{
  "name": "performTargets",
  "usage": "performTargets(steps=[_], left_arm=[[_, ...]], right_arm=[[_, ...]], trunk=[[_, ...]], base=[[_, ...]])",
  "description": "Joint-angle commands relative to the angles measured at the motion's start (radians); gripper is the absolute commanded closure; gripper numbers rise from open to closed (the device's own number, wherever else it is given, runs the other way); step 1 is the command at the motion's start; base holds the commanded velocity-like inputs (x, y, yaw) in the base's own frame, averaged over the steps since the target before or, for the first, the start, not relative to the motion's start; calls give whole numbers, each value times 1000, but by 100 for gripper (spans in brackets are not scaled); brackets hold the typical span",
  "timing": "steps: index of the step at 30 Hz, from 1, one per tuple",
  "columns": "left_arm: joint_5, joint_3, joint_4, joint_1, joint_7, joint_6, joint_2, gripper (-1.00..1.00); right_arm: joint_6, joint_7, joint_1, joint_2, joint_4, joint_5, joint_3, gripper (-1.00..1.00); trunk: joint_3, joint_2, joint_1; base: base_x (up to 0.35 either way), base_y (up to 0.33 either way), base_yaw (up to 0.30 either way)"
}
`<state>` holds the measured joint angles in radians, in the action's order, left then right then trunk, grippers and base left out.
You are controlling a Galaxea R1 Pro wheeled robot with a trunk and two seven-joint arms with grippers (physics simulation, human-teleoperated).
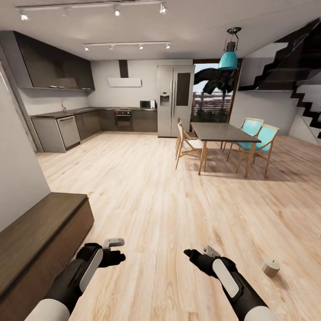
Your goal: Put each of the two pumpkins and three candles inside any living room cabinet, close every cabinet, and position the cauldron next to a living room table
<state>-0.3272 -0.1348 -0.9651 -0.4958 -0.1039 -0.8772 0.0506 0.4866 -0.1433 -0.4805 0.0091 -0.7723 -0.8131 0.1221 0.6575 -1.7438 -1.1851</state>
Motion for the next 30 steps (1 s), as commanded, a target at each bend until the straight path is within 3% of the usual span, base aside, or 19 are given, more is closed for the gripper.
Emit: performTargets(steps=[1, 5, 14, 17, 30], left_arm=[[-5, -9, -2, 5, -16, 3, -5, -100], [12, -15, -5, 28, -39, 25, -22, -100], [-11, -11, -8, 31, -89, 22, -71, -100], [-13, -5, -9, 31, -106, 16, -69, -100], [-15, -6, -9, 31, -154, 11, -65, -100]], right_arm=[[-4, -4, -1, 0, 4, -5, 8, -100], [-25, -15, -1, 0, 0, 18, 27, -100], [-71, -66, -1, -1, -25, 43, 33, -100], [-72, -83, -1, -1, -27, 43, 32, -100], [-73, -96, -1, 0, -28, 43, 31, -100]], trunk=[[1, 0, -1], [1, 0, -1], [1, 0, -1], [1, 0, -1], [-40, 91, 49]], base=[[0, 0, 0], [0, 0, 0], [0, 0, 0], [0, 0, 0], [0, 0, 0]])
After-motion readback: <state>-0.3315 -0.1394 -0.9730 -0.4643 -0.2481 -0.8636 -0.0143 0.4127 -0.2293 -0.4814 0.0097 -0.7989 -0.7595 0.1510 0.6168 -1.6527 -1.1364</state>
